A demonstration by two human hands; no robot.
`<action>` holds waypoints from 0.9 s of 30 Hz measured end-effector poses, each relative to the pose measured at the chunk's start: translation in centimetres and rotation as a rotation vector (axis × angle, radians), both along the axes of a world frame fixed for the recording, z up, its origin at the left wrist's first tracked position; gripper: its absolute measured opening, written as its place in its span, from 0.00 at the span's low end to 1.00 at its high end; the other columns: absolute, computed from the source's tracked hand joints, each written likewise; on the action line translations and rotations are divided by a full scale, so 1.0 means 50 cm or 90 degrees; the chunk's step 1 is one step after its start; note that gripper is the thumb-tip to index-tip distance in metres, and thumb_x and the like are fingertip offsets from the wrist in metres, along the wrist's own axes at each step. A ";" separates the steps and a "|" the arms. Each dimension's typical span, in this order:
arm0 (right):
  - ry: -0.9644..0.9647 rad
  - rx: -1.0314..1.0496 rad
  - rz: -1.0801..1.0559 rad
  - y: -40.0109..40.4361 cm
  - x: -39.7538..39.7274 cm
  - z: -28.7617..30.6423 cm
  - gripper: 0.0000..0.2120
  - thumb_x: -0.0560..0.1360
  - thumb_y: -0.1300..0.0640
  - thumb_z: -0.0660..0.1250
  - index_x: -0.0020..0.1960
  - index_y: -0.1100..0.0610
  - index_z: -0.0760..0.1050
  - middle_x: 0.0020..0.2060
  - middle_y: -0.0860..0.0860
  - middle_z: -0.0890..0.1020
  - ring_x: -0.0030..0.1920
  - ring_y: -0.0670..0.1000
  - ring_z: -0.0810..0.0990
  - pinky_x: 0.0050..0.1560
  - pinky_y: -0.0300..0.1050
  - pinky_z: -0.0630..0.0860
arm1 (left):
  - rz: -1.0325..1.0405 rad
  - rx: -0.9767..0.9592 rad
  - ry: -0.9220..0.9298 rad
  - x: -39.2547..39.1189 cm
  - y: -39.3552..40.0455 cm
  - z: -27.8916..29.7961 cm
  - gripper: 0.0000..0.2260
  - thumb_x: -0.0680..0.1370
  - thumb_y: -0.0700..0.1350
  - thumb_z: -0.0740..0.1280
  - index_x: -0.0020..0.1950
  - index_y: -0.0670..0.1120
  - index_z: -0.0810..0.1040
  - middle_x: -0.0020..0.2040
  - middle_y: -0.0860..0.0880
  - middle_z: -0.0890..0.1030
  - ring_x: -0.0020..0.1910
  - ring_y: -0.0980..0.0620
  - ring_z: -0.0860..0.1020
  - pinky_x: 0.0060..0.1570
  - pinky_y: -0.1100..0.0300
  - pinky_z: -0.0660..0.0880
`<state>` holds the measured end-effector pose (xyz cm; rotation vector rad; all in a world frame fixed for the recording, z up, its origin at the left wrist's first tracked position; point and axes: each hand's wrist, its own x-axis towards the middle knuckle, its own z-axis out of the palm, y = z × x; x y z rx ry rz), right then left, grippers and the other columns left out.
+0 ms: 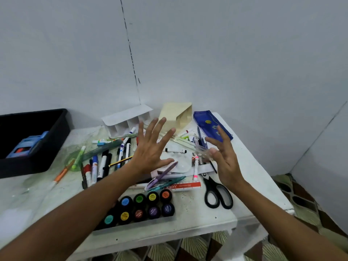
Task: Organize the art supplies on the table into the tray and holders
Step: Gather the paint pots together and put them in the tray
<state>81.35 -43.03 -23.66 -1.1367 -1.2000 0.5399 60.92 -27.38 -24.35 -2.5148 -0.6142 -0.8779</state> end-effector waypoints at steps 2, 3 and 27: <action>0.109 -0.031 0.062 0.024 -0.028 0.013 0.31 0.72 0.38 0.64 0.73 0.40 0.59 0.62 0.57 0.77 0.55 0.58 0.82 0.45 0.57 0.81 | 0.031 0.016 0.012 -0.040 0.004 0.019 0.49 0.61 0.59 0.78 0.75 0.51 0.57 0.70 0.40 0.62 0.69 0.38 0.63 0.66 0.29 0.57; 0.163 -0.065 0.090 0.036 -0.045 0.020 0.31 0.71 0.35 0.65 0.71 0.37 0.61 0.61 0.58 0.77 0.49 0.61 0.84 0.39 0.57 0.82 | 0.047 0.018 0.017 -0.062 0.004 0.030 0.47 0.59 0.55 0.79 0.73 0.49 0.60 0.67 0.41 0.65 0.65 0.40 0.66 0.64 0.33 0.61; -0.826 0.065 0.199 0.032 -0.199 -0.094 0.36 0.74 0.30 0.59 0.70 0.55 0.70 0.59 0.55 0.77 0.57 0.54 0.74 0.53 0.50 0.76 | 0.022 -0.374 0.196 -0.382 -0.180 -0.045 0.41 0.73 0.70 0.60 0.76 0.43 0.62 0.72 0.44 0.69 0.69 0.46 0.69 0.66 0.51 0.66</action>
